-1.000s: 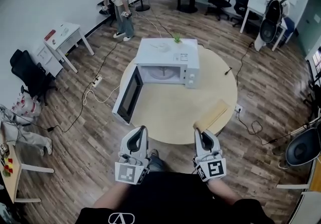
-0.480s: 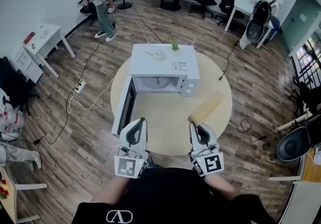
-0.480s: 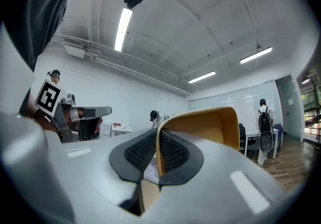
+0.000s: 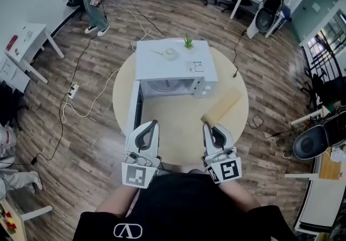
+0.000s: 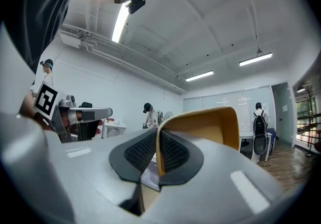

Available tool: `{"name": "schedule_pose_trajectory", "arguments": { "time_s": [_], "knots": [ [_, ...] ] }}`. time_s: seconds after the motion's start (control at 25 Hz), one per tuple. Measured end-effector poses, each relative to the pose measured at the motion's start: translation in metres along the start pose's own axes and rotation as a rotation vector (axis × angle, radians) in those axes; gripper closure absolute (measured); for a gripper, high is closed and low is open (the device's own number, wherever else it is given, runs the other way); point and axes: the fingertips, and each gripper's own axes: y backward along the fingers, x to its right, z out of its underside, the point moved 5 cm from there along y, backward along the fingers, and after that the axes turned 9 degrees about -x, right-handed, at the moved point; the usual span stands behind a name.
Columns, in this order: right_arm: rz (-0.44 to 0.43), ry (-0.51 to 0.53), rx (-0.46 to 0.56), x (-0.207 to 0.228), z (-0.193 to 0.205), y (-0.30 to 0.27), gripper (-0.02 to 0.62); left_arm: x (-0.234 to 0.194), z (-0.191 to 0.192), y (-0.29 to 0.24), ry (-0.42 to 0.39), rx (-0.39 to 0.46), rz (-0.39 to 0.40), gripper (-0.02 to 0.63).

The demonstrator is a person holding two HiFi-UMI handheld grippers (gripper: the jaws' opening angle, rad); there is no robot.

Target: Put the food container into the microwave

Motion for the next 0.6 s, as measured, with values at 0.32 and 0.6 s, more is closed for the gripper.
{"name": "schedule_pose_trajectory", "arguments": {
  "time_s": [0.32, 0.6],
  "knots": [
    [-0.025, 0.022, -0.003, 0.01, 0.004, -0.024, 0.572, -0.009, 0.006, -0.021, 0.033, -0.001, -0.023, 0.606],
    [-0.085, 0.04, 0.008, 0.034, 0.006, -0.036, 0.572, -0.001, -0.009, -0.042, 0.031, 0.044, -0.093, 0.606]
  ]
}}
